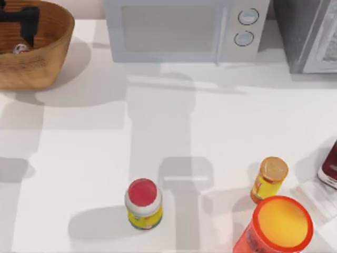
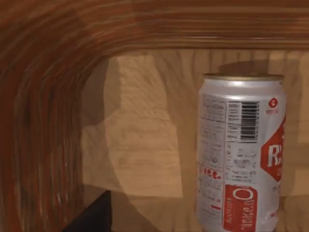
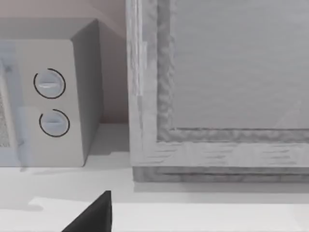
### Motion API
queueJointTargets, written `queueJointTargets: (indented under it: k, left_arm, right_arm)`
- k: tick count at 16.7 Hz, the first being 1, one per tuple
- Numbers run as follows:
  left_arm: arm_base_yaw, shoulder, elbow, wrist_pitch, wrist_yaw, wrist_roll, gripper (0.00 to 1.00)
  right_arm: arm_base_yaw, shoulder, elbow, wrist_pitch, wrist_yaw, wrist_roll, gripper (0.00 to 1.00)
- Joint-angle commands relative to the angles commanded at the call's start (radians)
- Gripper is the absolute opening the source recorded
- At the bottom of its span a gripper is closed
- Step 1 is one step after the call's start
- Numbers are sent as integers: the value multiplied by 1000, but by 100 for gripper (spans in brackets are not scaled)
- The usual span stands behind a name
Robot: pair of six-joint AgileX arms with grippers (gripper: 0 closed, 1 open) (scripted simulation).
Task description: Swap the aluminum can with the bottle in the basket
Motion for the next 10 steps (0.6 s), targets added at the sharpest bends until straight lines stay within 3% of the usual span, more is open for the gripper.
queueJointTargets:
  k: [3,10]
  left_arm:
    - [-2,68,70,-34,2,4,100]
    - [-1,69,51,-17,2,4,100]
  right_arm:
    - [0,0,0,0,0,0,100]
    - [0,0,0,0,0,0,100]
